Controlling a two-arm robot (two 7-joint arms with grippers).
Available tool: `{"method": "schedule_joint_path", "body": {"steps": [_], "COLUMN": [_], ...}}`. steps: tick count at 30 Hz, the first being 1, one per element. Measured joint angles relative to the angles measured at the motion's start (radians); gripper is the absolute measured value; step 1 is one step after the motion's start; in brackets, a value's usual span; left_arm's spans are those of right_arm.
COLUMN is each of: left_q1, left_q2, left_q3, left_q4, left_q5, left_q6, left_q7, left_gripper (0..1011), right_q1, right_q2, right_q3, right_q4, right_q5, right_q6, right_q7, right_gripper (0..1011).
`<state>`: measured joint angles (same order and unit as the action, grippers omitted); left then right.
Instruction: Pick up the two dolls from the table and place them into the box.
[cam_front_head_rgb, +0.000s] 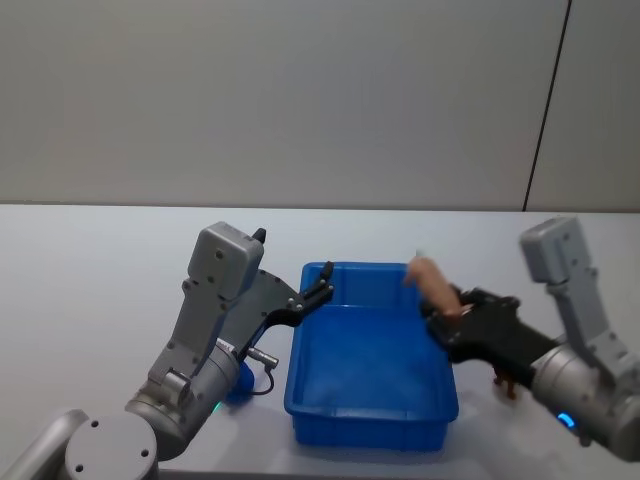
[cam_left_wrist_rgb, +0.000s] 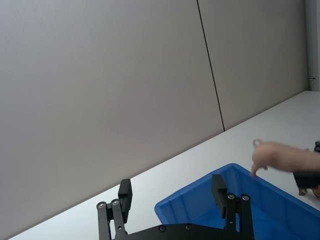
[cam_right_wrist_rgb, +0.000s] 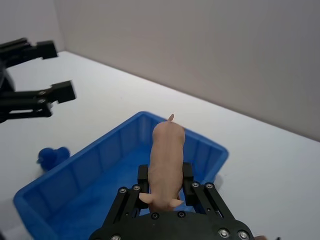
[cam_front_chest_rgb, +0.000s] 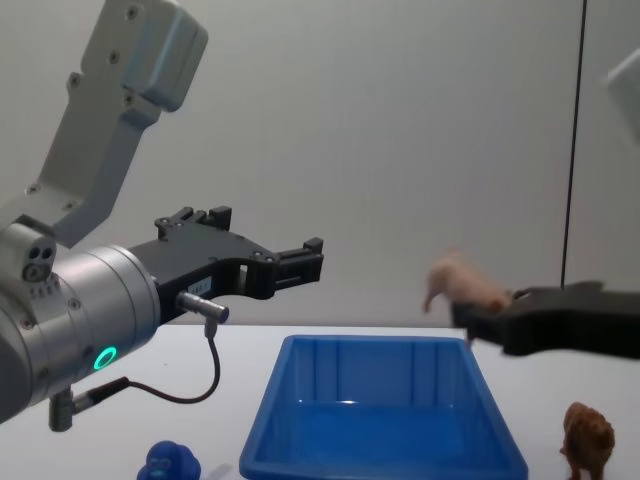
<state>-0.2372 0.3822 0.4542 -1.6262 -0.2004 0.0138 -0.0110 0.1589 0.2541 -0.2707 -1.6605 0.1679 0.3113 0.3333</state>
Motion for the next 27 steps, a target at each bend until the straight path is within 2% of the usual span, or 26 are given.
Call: {"method": "schedule_joint_path", "body": {"steps": [8,11,19,20,21,24,27], "left_q1": [0.000,0.000,0.000,0.000,0.000,0.000,0.000], "left_q2": [0.000,0.000,0.000,0.000,0.000,0.000,0.000], "left_q3": [0.000,0.000,0.000,0.000,0.000,0.000,0.000], "left_q4": [0.000,0.000,0.000,0.000,0.000,0.000,0.000], "left_q5": [0.000,0.000,0.000,0.000,0.000,0.000,0.000], "left_q6": [0.000,0.000,0.000,0.000,0.000,0.000,0.000], "left_q7": [0.000,0.000,0.000,0.000,0.000,0.000,0.000], "left_gripper": [1002,1002,1002,1002,1002,1002,1002], "right_q1": [0.000,0.001,0.009,0.011,0.012,0.014,0.017], "right_q2": [-0.025,-0.032,-0.046,-0.048,-0.049,-0.049,-0.049], "right_q3": [-0.043,-0.053,-0.066,-0.067,-0.067,-0.066,-0.060], "right_q4": [0.024,0.036,0.062,0.066,0.068,0.072,0.074], "right_q5": [-0.055,-0.069,-0.088,-0.089,-0.089,-0.089,-0.083], "right_q6": [0.028,0.033,0.037,0.034,0.032,0.023,0.010], "right_q7": [0.032,0.035,0.028,0.024,0.022,0.014,0.001], "right_gripper": [364,405,663,663,748,800,894]}}
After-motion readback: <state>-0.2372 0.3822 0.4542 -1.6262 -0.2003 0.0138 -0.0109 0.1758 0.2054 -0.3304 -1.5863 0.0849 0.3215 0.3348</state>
